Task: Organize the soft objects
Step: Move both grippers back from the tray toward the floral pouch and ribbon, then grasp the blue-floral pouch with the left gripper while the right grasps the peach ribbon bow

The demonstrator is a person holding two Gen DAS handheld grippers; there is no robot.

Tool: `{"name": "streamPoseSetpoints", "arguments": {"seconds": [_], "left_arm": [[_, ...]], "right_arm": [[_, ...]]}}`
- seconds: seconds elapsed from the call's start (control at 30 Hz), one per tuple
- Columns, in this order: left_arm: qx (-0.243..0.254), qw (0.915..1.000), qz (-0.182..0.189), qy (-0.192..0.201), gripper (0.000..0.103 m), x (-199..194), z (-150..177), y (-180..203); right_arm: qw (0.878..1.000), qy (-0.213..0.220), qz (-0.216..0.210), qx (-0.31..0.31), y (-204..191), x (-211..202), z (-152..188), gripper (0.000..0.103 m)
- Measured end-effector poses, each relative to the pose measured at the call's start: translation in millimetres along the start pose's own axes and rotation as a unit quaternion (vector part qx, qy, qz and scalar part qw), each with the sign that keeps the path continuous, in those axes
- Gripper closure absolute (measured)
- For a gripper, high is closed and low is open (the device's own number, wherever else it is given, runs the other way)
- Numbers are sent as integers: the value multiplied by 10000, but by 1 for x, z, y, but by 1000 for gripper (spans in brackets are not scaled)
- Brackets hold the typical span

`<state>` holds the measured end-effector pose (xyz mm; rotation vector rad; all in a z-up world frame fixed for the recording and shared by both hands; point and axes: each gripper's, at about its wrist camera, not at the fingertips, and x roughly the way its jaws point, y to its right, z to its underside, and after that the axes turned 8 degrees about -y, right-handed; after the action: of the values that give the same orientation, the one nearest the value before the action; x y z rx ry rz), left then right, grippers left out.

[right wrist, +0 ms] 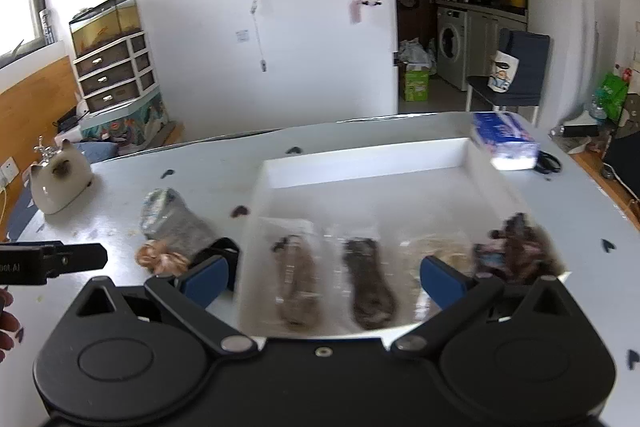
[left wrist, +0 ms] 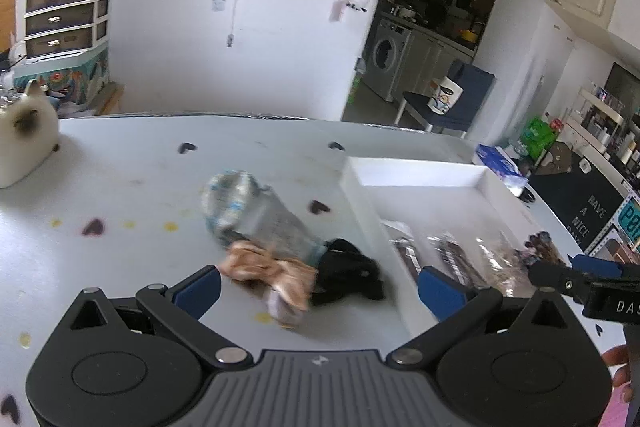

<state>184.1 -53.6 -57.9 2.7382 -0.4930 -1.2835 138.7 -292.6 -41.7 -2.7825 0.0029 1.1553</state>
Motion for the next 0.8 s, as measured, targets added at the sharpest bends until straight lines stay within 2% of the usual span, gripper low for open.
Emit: {"name": "streamPoseSetpoints", "arguments": {"seconds": [0.37, 0.63, 0.8], "left_arm": [[44, 9999, -83, 141, 0, -5, -22, -72], [29, 9999, 125, 79, 0, 20, -51, -110], [-64, 9996, 283, 15, 6, 46, -69, -124]], "right_arm": [[9996, -87, -273, -58, -76, 34, -10, 0], [9967, -473, -622, 239, -113, 66, -17, 0], [9920, -802, -723, 646, -131, 89, -17, 1]]}}
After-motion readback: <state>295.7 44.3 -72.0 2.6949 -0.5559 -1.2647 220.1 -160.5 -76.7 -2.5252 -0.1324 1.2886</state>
